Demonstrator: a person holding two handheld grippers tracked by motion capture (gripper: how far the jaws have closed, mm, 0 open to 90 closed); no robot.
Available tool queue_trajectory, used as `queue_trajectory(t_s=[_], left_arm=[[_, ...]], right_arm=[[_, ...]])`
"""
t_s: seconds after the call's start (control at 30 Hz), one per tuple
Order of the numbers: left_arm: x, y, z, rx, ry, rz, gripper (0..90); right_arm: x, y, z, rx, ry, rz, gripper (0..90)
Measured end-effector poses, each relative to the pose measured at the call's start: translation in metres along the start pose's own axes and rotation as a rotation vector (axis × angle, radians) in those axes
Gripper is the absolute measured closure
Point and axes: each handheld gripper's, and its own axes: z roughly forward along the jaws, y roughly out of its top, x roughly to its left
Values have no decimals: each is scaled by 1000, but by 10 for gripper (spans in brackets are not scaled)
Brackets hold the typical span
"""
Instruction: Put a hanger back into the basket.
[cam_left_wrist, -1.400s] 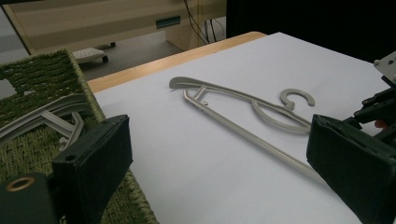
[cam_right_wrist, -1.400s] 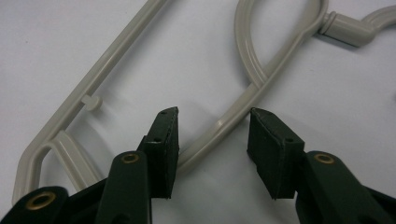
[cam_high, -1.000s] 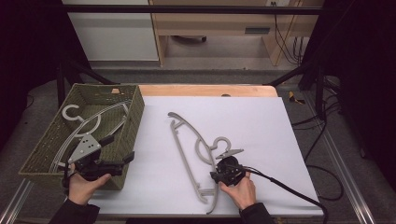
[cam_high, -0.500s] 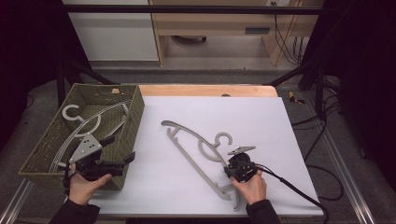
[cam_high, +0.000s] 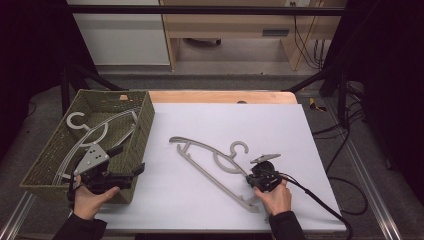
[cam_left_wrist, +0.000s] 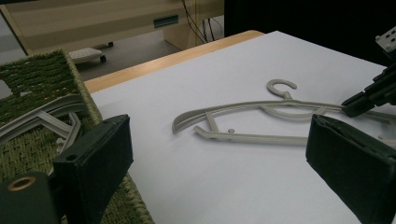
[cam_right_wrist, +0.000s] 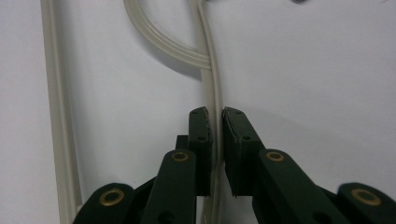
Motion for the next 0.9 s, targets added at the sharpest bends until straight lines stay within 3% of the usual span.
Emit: queue_trajectory(t_s=[0.1, 0.17, 0.37, 0.47, 0.53, 0.63, 0.67, 0.7, 0.8, 0.83, 0.87, 0.9], left_arm=[[-1, 0, 1, 2, -2, 1, 68], [-1, 0, 0, 1, -4, 1, 68], [0, 0, 0, 2, -5, 0, 68], [-1, 0, 1, 5, -6, 2, 68], [-1, -1, 1, 7, -6, 3, 69], [-1, -1, 3, 17, -8, 5, 70], [-1, -1, 3, 18, -8, 8, 69], [-1, -1, 3, 19, -8, 11, 69], [-2, -1, 3, 20, -9, 12, 70], [-2, -1, 4, 21, -10, 12, 70], [-3, -1, 4, 22, -10, 11, 70], [-2, -1, 4, 25, -11, 11, 70]], right_arm=[[-7, -2, -1, -11, -6, -63, 806], [-7, -3, -5, -37, 24, -51, 769], [-7, -8, -12, 2, -8, -62, 711], [-5, -8, -8, 33, -12, -65, 723], [-4, -8, -7, 36, -20, -43, 745], [-6, -7, -7, 45, -25, -76, 761], [-3, -6, -7, 55, -33, -65, 769], [-4, -6, -5, 55, -44, -109, 777], [0, -3, -4, 79, -77, -162, 812], [3, -2, -4, 89, -77, -122, 816], [1, -1, -4, 92, -75, -120, 821], [1, 0, -4, 97, -67, -73, 824]])
